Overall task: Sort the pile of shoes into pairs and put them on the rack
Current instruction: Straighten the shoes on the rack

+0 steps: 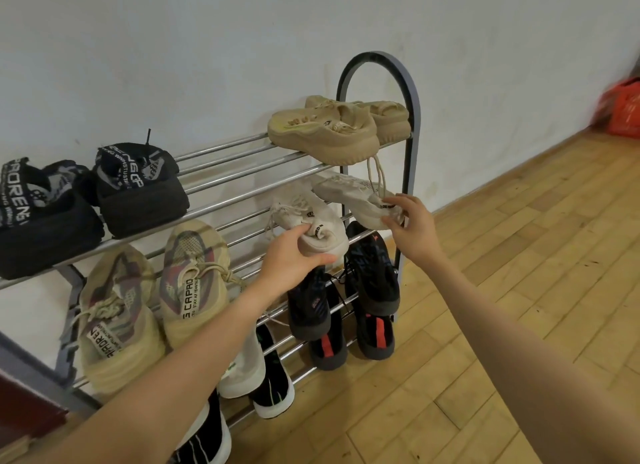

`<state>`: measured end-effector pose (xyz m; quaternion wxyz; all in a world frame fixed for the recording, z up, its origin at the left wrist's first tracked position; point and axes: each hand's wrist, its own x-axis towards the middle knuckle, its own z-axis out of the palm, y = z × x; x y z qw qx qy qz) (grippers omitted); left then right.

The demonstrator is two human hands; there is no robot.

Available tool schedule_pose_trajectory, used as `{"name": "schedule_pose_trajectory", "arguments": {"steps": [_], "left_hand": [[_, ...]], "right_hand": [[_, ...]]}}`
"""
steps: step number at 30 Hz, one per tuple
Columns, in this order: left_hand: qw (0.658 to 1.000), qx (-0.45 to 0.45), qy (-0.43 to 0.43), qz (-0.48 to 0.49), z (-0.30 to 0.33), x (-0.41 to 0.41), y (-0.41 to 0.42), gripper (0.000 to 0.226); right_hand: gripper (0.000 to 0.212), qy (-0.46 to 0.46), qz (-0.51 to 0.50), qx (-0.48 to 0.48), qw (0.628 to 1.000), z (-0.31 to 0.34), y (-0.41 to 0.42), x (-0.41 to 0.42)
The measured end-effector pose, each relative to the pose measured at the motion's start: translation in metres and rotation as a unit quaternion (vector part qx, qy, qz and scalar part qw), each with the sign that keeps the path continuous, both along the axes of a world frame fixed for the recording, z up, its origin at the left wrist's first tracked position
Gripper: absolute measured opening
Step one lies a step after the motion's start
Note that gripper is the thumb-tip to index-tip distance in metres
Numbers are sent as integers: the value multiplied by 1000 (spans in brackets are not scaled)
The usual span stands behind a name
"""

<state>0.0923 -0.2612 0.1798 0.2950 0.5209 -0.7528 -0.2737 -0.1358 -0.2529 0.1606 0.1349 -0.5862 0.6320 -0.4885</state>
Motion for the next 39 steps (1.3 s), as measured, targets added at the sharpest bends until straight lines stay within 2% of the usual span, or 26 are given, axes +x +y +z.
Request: {"name": "schedule_pose_trajectory", "arguments": {"steps": [6, 13, 18, 28, 30, 35, 39], "left_hand": [[998, -58, -8, 4, -3, -26, 0, 67], [997, -64, -27, 22, -1, -46, 1, 51], [998, -49, -21, 34, 3, -52, 1, 63], [999, 7, -34, 21, 10, -44, 15, 81], [999, -28, -30, 28, 17, -27, 32, 68], [989, -144, -4, 45, 26, 35, 88, 54], [975, -206, -18, 85, 34, 91, 119, 37]], "right_hand": [[48, 52, 0, 11, 999, -8, 5, -18], [71, 75, 13, 36, 996, -11, 10, -11], [79, 65, 11, 46, 997, -12, 19, 3], [59, 48, -6, 87, 995, -10, 58, 39], [57, 53, -5, 66, 996, -9, 65, 52], [41, 51, -30, -13, 998, -12, 72, 89], [31, 65, 22, -61, 996, -3, 74, 135]]}}
